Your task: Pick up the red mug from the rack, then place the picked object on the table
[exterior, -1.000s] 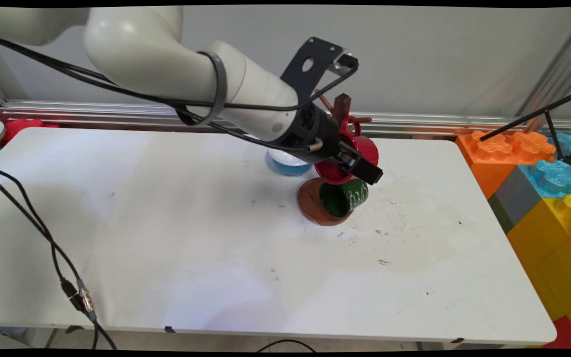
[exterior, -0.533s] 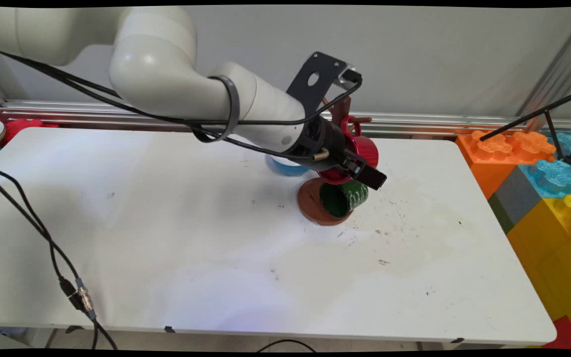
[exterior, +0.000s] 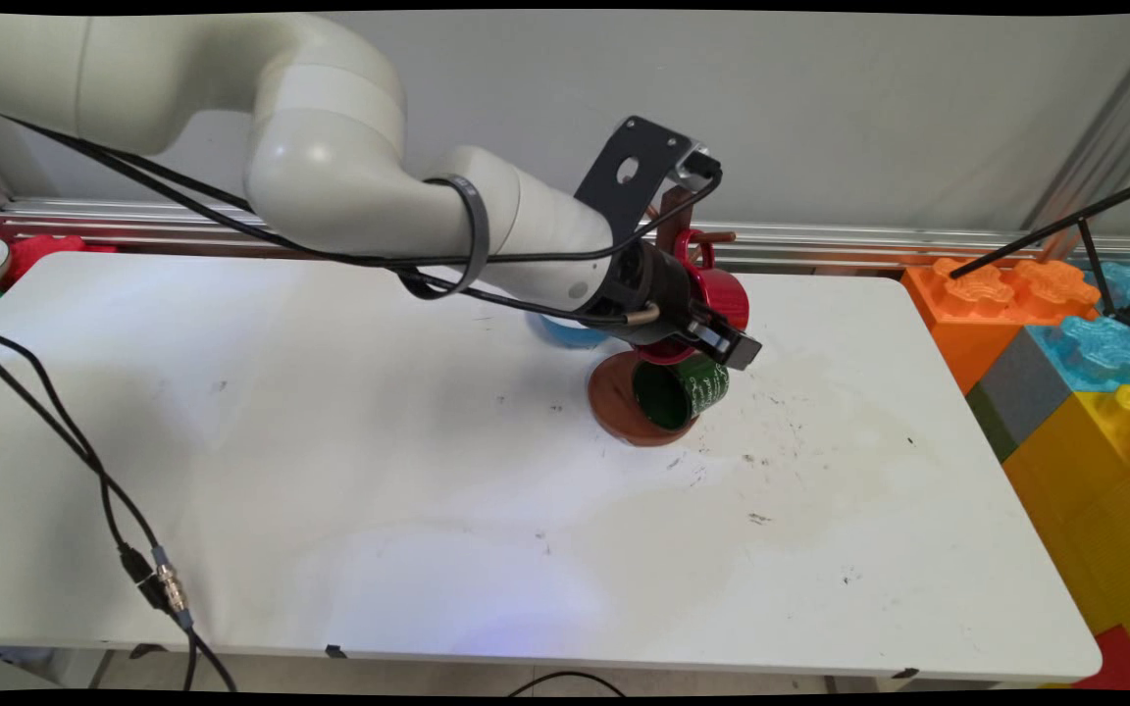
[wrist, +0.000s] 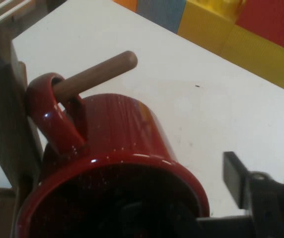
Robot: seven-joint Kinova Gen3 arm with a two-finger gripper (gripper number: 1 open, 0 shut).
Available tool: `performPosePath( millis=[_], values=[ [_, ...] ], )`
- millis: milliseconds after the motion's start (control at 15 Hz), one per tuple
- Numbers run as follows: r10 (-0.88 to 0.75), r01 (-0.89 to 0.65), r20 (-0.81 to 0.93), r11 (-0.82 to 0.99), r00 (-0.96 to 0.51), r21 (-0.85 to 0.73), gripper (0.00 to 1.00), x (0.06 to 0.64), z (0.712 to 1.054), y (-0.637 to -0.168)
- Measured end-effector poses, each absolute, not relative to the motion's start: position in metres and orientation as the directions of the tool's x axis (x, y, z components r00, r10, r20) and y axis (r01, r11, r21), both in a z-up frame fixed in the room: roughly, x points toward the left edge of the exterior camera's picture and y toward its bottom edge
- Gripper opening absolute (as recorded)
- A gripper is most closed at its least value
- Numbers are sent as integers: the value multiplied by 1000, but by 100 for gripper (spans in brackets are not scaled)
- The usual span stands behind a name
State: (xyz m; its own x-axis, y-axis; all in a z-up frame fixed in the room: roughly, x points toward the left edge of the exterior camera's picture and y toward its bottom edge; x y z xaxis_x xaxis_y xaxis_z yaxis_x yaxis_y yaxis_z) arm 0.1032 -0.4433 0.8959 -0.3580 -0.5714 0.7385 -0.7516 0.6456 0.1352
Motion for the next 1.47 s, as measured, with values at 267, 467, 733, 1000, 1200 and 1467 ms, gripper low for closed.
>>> performPosePath(
  millis=[267,467,733,1000,1200,1467],
  values=[
    [-563,-748,744,650,-360,131,0,102,893,-444],
    [-558,-747,749,652,-358,129,0,100,893,-443],
    [-549,-747,758,653,-352,126,0,99,895,-442],
    [-525,-738,777,664,-346,120,0,97,901,-440],
    [-508,-726,788,678,-348,117,0,96,906,-437],
    [-489,-702,797,702,-355,118,0,95,915,-428]
  ],
)
